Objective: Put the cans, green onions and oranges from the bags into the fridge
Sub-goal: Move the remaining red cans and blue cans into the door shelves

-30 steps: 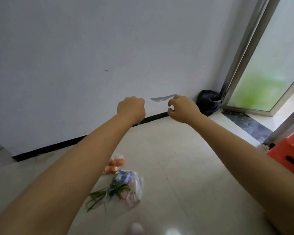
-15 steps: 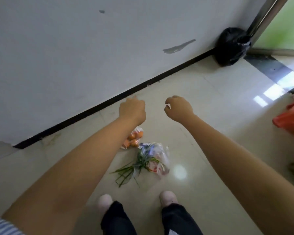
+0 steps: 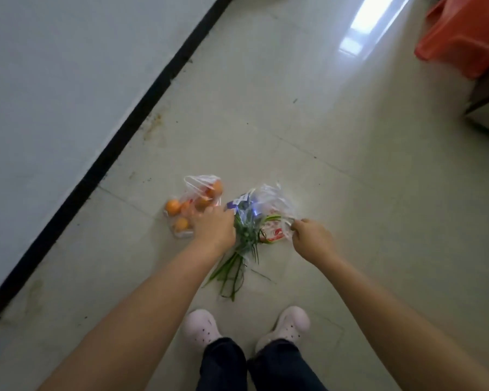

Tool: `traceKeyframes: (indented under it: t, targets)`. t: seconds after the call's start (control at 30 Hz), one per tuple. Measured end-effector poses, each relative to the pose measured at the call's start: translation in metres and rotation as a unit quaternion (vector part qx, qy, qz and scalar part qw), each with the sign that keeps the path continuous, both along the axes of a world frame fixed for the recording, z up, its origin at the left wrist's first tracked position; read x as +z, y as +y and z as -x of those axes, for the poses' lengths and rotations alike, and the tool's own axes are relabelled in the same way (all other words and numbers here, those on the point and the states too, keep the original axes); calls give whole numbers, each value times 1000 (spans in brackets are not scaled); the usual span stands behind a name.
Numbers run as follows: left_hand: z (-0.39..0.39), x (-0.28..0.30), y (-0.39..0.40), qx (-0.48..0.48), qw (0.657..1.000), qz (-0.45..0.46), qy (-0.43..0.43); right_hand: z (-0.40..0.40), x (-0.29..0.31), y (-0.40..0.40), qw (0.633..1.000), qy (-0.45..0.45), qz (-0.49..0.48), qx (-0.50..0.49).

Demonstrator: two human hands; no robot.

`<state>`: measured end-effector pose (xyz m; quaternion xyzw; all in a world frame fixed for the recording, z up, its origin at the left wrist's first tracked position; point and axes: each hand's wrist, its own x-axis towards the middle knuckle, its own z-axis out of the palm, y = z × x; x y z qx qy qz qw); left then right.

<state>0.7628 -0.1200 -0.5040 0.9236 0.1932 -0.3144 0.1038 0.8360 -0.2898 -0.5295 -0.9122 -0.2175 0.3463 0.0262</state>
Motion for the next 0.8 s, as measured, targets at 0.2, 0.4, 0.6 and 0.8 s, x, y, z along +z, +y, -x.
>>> traceKeyframes:
  t: [0.2, 0.4, 0.6, 0.8]
  targets:
    - [14, -173, -13, -46, 999, 16, 11, -13, -161, -2, 999, 10, -5, 43]
    - [-4, -352, -42, -65, 996, 21, -57, -50, -313, -5, 987, -91, -32, 129]
    - [-24, -443, -57, -95, 987, -47, -121, -67, -394, -9, 931, -189, 55, 307]
    - [-16, -455, -63, -60, 987, -36, -142, -61, -414, -6, 979, -148, -91, 103]
